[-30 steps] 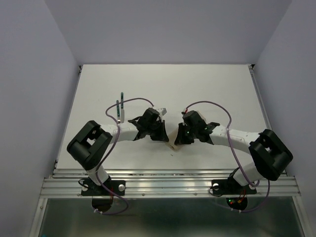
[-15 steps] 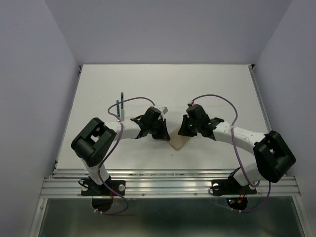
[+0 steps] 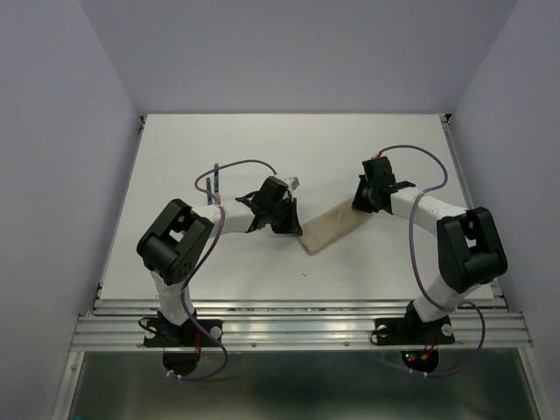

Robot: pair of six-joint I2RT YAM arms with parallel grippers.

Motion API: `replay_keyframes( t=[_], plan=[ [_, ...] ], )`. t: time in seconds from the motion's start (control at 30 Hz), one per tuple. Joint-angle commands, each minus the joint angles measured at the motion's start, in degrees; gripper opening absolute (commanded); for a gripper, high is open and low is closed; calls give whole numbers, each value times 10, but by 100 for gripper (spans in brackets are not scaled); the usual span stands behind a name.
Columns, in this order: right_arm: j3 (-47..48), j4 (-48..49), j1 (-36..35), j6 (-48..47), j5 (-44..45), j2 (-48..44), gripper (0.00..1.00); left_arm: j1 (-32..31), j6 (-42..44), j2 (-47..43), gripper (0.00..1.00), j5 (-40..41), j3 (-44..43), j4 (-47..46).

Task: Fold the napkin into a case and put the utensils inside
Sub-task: Smooth out the smaller rectangle-folded napkin at the center of the board, then pick up the knife from the center of the board.

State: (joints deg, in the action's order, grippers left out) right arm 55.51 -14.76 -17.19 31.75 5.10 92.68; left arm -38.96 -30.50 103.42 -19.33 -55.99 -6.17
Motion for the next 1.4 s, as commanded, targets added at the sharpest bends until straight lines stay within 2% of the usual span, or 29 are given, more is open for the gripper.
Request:
replay_keyframes(
  t=[0.0, 0.57, 0.77, 0.9, 1.0, 1.1, 1.13, 1.17, 1.2, 1.23, 1.37],
  plan=[
    [48, -2, 19, -24, 32, 29, 15, 9, 40, 9, 0, 29, -31, 46],
    [90, 14, 51, -4, 18, 166, 12, 32, 76, 52, 0, 32, -85, 86],
    [91, 14, 51, -4, -4, 153, 12, 40, 98, 10, 0, 60, -119, 134],
    [87, 22, 51, -5, -33, 113, 13, 49, 106, -24, 7, 102, -155, 183],
    [76, 29, 51, -3, -43, 60, 20, 62, 108, -51, 13, 133, -175, 213],
    [70, 26, 51, -6, -47, 15, 40, 89, 100, -73, 28, 168, -183, 242],
    [66, 21, 51, -9, -47, -3, 48, 107, 97, -83, 37, 187, -178, 253],
    [65, 18, 51, -10, -46, -11, 52, 119, 92, -88, 42, 205, -175, 259],
    [63, 15, 51, -11, -47, -19, 58, 143, 86, -95, 51, 214, -165, 264],
    [59, 14, 51, -11, -59, -27, 60, 144, 84, -97, 52, 218, -159, 263],
    [42, 11, 51, -6, -81, -60, 66, 221, 70, -87, 62, 256, -147, 255]
  ],
)
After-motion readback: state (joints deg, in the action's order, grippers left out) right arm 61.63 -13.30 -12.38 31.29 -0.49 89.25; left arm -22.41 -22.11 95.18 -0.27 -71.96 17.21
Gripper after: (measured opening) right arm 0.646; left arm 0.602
